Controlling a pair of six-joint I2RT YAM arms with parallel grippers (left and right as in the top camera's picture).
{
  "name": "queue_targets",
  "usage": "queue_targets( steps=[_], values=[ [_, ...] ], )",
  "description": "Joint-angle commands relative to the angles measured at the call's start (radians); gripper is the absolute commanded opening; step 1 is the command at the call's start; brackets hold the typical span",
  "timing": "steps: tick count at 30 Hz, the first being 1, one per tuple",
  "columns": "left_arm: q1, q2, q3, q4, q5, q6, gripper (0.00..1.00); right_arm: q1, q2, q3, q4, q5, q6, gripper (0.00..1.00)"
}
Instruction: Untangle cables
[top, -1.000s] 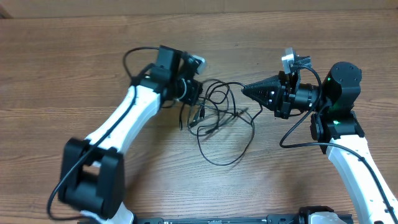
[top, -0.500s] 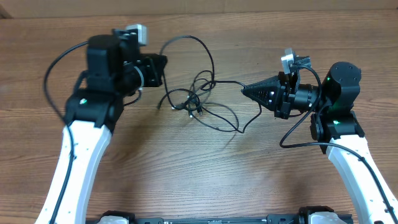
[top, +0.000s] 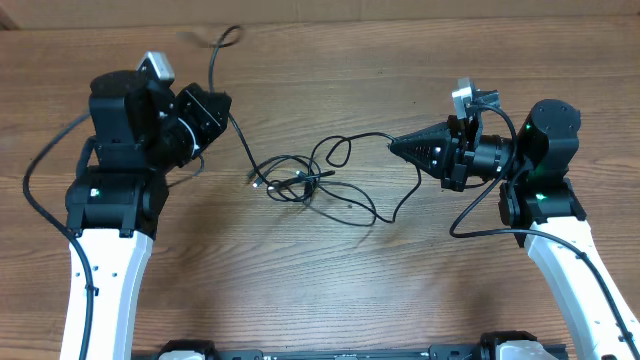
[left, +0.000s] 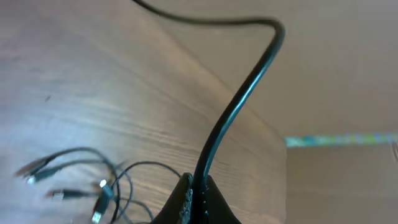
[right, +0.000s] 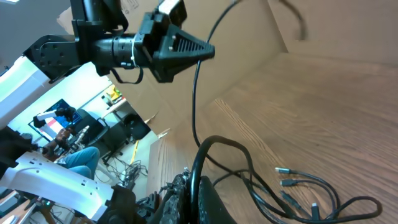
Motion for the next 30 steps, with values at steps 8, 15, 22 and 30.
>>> queue_targets(
  steps=[8, 15, 22, 30],
  values=[
    [0.006, -0.016, 0.016, -0.177, -0.239, -0.194, 0.25, -0.001, -0.007, 0.01, 0.005, -0.005, -0.005, 0.04],
    [0.005, -0.016, 0.016, -0.312, -0.276, -0.177, 0.95, -0.001, -0.007, 0.01, 0.005, -0.005, -0.008, 0.04],
    [0.005, -0.015, 0.015, -0.454, -0.332, -0.177, 1.0, -0.001, -0.007, 0.01, 0.005, -0.005, -0.008, 0.04],
    [0.005, -0.015, 0.015, -0.546, -0.346, -0.177, 1.0, -0.001, -0.007, 0.01, 0.015, -0.005, 0.036, 0.04]
  ],
)
